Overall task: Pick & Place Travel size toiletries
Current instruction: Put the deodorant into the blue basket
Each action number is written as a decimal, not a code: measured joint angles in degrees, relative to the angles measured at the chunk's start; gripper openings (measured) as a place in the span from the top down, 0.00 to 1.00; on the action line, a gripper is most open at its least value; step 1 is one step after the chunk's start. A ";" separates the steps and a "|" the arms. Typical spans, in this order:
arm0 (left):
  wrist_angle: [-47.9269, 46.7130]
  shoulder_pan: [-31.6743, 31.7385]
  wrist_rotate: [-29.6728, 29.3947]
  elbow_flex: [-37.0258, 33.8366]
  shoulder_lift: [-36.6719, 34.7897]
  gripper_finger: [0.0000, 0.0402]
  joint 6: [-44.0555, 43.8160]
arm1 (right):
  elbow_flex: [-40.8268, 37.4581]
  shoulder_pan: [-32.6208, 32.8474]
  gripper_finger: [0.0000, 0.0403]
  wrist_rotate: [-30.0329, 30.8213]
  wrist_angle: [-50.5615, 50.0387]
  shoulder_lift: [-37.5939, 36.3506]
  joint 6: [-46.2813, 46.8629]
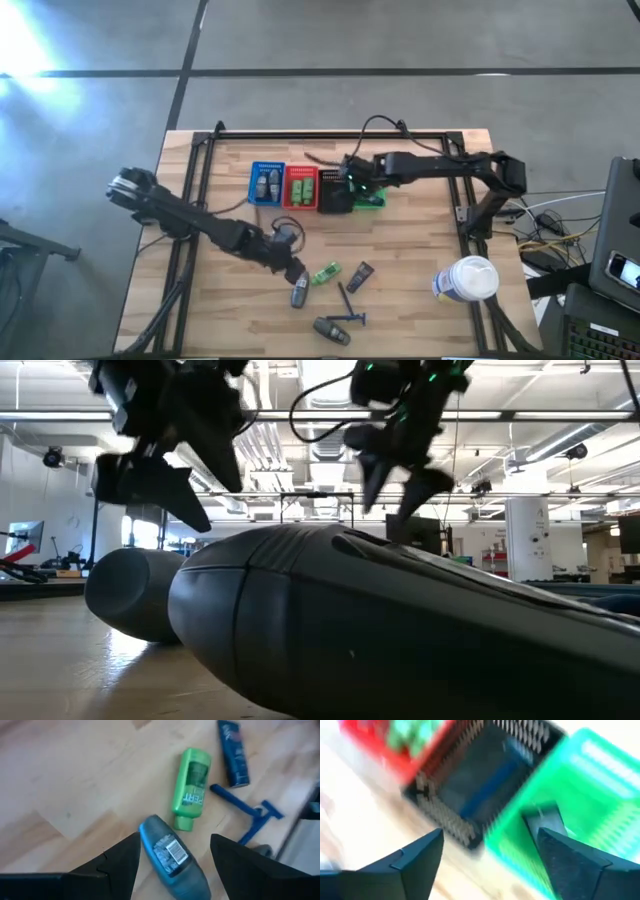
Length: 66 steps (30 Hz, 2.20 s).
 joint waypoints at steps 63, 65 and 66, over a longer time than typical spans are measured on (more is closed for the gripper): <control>-12.49 48.81 -0.28 -9.07 -17.18 0.07 27.89 | -2.24 0.17 0.13 1.28 -8.22 -6.76 3.00; -14.05 47.95 0.44 -7.50 -17.70 0.03 27.59 | -2.99 1.28 0.15 0.18 -8.39 -7.00 1.55; -14.92 46.92 1.26 -6.71 -18.19 0.02 27.31 | -3.42 2.11 0.15 -0.20 -8.41 -7.16 0.16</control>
